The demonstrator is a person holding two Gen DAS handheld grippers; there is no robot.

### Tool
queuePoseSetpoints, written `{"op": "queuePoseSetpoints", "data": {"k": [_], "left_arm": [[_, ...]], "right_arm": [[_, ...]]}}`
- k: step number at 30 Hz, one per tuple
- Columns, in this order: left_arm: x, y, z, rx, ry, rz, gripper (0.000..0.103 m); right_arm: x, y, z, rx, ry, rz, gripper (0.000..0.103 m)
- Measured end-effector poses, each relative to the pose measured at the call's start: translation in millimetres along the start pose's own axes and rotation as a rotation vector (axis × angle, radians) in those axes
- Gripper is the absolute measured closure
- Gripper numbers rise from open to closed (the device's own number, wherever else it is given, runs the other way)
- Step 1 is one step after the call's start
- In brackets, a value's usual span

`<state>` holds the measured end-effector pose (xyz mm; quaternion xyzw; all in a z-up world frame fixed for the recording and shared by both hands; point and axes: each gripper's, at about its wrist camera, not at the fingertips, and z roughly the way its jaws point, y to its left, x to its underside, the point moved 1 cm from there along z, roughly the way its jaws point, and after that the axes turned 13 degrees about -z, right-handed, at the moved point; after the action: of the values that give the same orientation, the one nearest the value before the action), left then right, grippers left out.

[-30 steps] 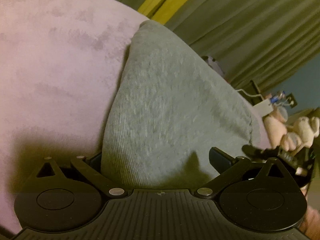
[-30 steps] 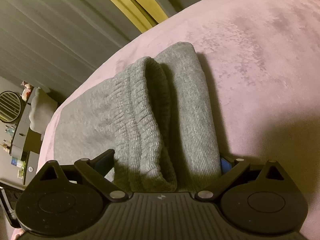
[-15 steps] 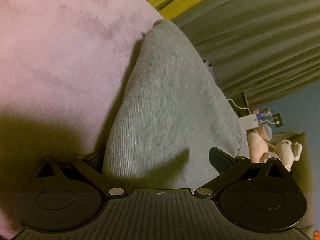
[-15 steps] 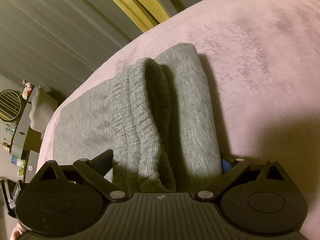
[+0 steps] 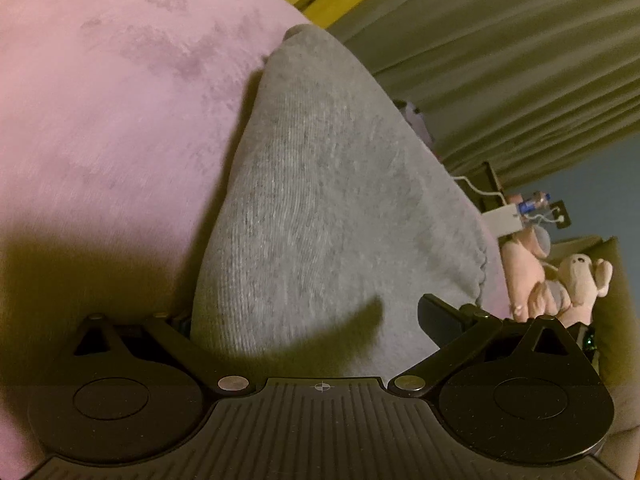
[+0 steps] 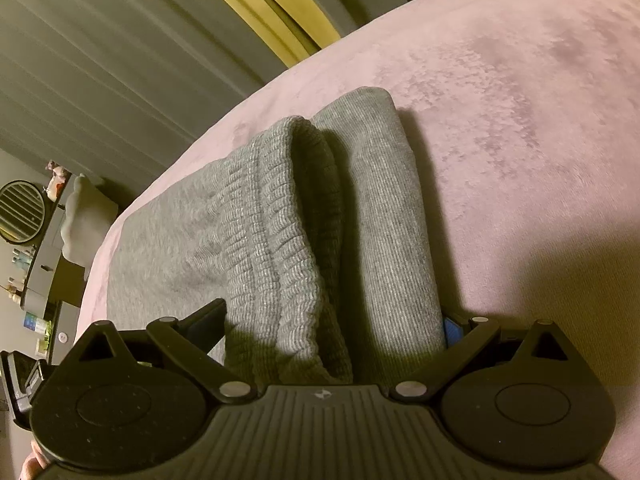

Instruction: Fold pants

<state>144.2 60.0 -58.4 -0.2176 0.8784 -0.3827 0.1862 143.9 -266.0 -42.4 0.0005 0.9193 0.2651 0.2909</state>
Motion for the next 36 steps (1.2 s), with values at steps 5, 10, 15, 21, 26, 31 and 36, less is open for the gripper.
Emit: {"op": "queuePoseSetpoints", "data": {"k": [5, 10, 15, 21, 26, 31, 36], "left_arm": [[-0.7, -2.9, 0.5, -0.004, 0.005, -0.006, 0.0], [2.0, -9.7, 2.9, -0.045, 0.007, 0.03, 0.0], [4.3, -17.8, 4.6, -0.073, 0.013, 0.065, 0.002], [2.3, -16.8, 6.0, -0.075, 0.018, 0.061, 0.002], [1.8, -17.5, 7.8, -0.085, 0.024, 0.066, 0.002], [2.9, -18.6, 8.7, -0.089, 0.018, 0.069, 0.002], [-1.4, -7.8, 2.0, -0.033, 0.016, -0.011, 0.002]], "right_arm": [[-1.6, 3.4, 2.5, 0.006, 0.0, -0.017, 0.003], [-0.1, 5.1, 4.3, 0.006, -0.008, -0.019, 0.003], [2.6, 7.5, 4.8, 0.013, -0.019, -0.025, 0.003], [2.6, 9.1, 6.1, 0.013, -0.018, -0.023, 0.003], [0.5, 8.6, 7.1, 0.015, -0.012, -0.024, 0.003], [0.0, 8.5, 6.7, 0.013, -0.012, -0.026, 0.003], [0.3, 8.6, 6.5, 0.011, -0.013, -0.024, 0.004]]}}
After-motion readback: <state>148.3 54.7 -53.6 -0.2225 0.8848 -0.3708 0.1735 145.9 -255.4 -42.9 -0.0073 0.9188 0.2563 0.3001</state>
